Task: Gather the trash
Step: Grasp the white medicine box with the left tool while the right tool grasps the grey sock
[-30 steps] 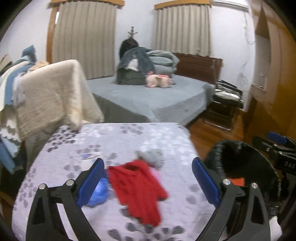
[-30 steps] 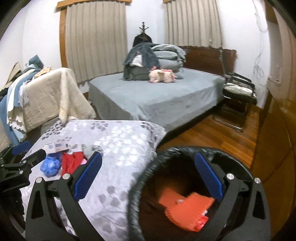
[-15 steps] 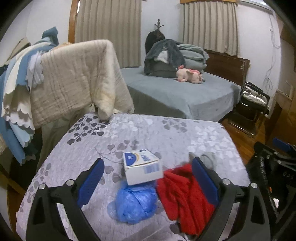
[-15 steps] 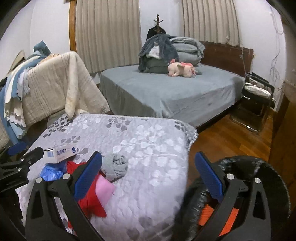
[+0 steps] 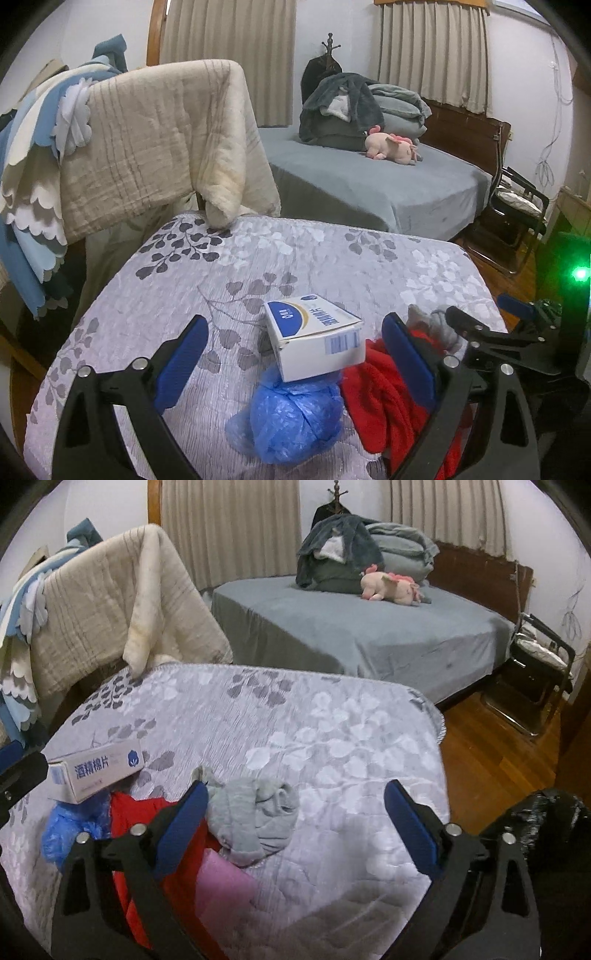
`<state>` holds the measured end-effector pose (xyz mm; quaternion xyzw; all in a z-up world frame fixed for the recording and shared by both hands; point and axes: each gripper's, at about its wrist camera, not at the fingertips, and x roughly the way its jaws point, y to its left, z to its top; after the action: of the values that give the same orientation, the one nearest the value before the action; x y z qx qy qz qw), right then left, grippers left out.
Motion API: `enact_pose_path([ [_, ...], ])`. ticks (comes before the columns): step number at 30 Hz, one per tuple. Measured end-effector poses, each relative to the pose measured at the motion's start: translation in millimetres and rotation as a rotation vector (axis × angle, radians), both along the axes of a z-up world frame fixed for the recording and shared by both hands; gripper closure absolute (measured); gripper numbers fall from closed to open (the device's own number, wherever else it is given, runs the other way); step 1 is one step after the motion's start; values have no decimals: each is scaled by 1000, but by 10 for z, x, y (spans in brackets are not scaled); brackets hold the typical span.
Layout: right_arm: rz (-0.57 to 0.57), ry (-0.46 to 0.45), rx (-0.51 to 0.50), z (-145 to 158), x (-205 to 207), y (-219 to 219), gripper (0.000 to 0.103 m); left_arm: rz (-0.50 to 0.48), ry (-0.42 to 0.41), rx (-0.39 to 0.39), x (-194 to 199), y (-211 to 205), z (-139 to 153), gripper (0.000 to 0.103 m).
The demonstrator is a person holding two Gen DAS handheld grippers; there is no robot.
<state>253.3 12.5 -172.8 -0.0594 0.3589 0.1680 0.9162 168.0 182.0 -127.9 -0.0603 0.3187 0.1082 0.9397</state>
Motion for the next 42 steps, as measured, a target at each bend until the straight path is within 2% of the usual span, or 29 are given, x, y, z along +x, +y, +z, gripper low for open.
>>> enact_pose_path([
  [7,62,44,1,-119,40,113,21,4,2,-7,-7,65,-35,10],
  [11,105,71,17,-148,28,157,33,5,3,-17,-5,69,-47,10],
  [14,134,95,38,-153,14,166,48,0,8,-16,6,52,-64,10],
  [18,152,87,31,-113,-42,172,58,-5,16,-22,34,31,-90,10],
  [26,107,53,69,66,-34,-33,60,-15,41,-18,145,-33,-142,10],
  [32,97,46,67,89,-37,-93,60,-5,73,-4,299,-32,-200,12],
  [35,95,51,70,74,-53,-101,60,-9,88,-7,358,-26,-229,23],
  [38,98,51,69,80,-72,-100,60,-22,110,-24,404,-15,-272,41],
  [42,99,42,68,108,-99,-98,60,-23,99,-18,377,-26,-265,43],
])
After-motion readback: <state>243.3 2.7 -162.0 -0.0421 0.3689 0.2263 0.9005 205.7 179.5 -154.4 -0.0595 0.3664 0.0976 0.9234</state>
